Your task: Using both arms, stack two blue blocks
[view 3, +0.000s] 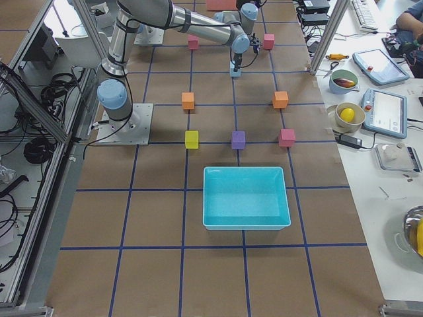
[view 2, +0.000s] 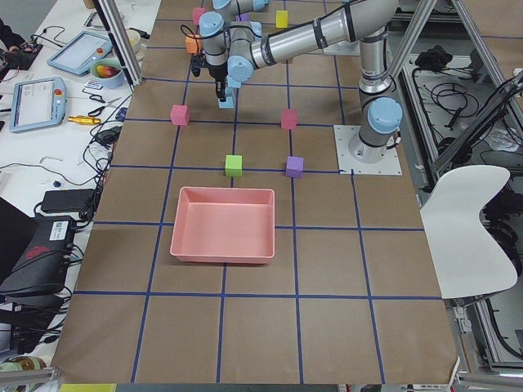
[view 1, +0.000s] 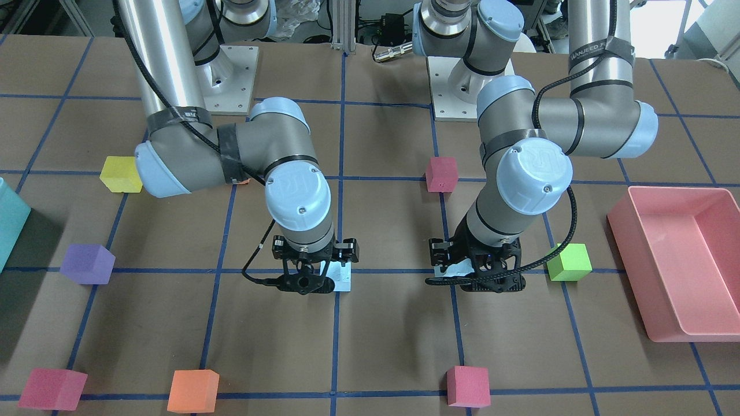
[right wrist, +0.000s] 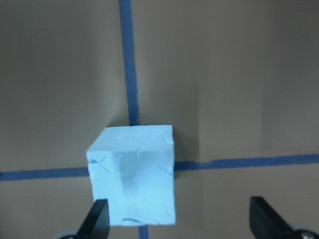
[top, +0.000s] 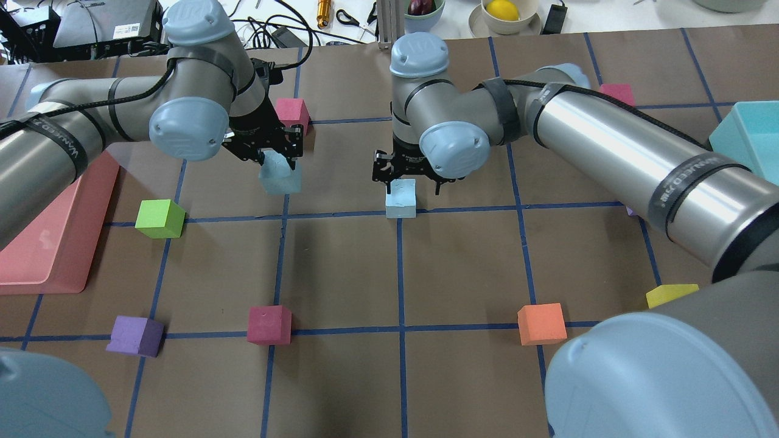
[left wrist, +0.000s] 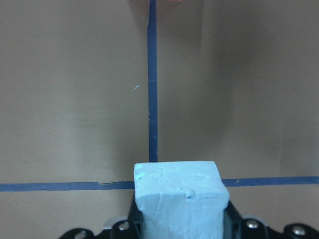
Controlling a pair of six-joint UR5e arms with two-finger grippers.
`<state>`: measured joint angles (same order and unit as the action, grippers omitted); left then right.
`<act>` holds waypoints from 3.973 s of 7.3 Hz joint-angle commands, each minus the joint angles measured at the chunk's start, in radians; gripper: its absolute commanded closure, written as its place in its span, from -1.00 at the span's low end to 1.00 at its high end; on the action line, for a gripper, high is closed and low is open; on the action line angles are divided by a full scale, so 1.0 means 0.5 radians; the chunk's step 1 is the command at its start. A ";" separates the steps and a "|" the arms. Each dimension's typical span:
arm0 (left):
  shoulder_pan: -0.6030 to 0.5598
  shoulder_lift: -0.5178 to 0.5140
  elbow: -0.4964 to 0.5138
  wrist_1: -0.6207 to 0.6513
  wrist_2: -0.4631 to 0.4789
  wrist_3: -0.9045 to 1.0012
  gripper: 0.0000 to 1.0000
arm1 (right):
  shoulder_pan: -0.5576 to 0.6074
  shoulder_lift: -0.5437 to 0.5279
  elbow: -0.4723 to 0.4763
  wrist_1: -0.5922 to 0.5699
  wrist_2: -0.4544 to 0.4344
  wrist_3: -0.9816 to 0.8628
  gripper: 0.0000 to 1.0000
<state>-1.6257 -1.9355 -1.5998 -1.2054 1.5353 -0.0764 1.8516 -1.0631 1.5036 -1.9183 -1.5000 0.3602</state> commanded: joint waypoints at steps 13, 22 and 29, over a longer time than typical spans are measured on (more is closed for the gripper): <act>-0.614 -0.347 0.144 0.331 -0.082 -0.715 -0.79 | -0.648 -0.941 0.002 0.931 -0.148 -0.757 -1.00; -0.016 0.439 0.350 -0.818 -0.064 0.205 -1.00 | -0.583 -0.982 0.015 0.928 -0.154 -0.760 -1.00; 0.214 0.822 0.089 -0.660 0.099 0.236 -1.00 | -0.586 -0.988 0.018 0.959 -0.157 -0.772 -1.00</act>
<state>-1.5189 -1.5205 -1.5576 -1.5520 1.5828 0.0472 1.5585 -1.5569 1.5124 -1.4403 -1.5784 -0.0261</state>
